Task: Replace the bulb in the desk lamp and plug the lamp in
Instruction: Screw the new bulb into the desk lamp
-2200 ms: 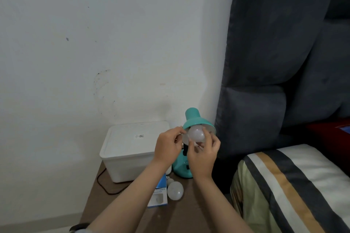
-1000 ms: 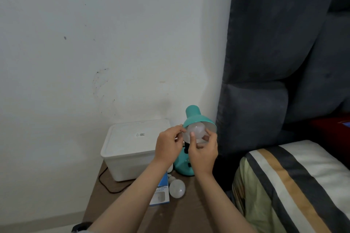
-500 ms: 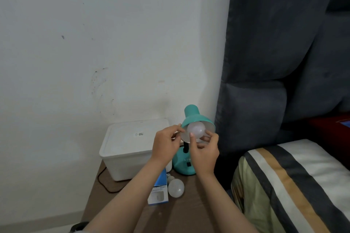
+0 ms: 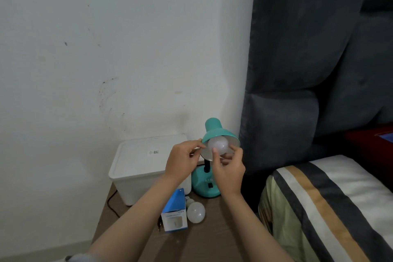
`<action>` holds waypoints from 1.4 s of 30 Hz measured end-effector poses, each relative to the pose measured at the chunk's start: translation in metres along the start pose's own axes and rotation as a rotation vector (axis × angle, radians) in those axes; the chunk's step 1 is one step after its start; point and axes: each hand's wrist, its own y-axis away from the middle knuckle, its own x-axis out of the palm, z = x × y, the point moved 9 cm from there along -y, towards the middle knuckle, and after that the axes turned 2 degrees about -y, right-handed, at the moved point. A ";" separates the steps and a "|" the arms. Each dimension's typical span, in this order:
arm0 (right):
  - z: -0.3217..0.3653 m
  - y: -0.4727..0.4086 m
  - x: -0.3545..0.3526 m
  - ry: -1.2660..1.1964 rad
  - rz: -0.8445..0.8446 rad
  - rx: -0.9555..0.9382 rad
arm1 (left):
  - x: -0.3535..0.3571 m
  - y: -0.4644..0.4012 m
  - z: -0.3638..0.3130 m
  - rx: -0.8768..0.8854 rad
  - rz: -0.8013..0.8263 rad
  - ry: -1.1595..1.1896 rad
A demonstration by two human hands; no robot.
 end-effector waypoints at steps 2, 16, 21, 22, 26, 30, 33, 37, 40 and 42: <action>0.001 0.000 -0.001 0.025 0.001 -0.019 | 0.000 0.000 0.002 0.000 0.008 0.002; 0.009 -0.001 0.001 0.090 -0.024 -0.070 | 0.000 0.002 0.002 -0.003 -0.044 -0.001; 0.003 0.002 0.001 0.084 -0.029 0.009 | 0.000 0.004 0.000 -0.003 -0.044 0.009; 0.005 0.003 0.001 0.088 -0.037 -0.021 | 0.000 0.004 0.000 -0.005 -0.046 0.013; 0.011 0.007 0.005 0.139 -0.012 -0.176 | -0.001 0.005 -0.003 0.003 -0.051 0.021; 0.012 0.003 0.002 0.129 -0.026 -0.108 | -0.001 0.005 -0.002 0.000 -0.059 0.020; 0.012 0.003 0.002 0.136 -0.009 -0.082 | -0.002 0.005 -0.002 -0.002 -0.065 0.021; 0.010 0.008 0.005 0.195 0.034 -0.178 | 0.000 0.005 -0.001 -0.008 -0.059 0.025; 0.010 0.006 -0.001 0.164 -0.015 -0.123 | 0.000 0.005 -0.002 -0.008 -0.065 0.029; 0.009 0.003 -0.003 0.144 -0.044 -0.065 | -0.001 0.005 -0.002 -0.015 -0.071 0.027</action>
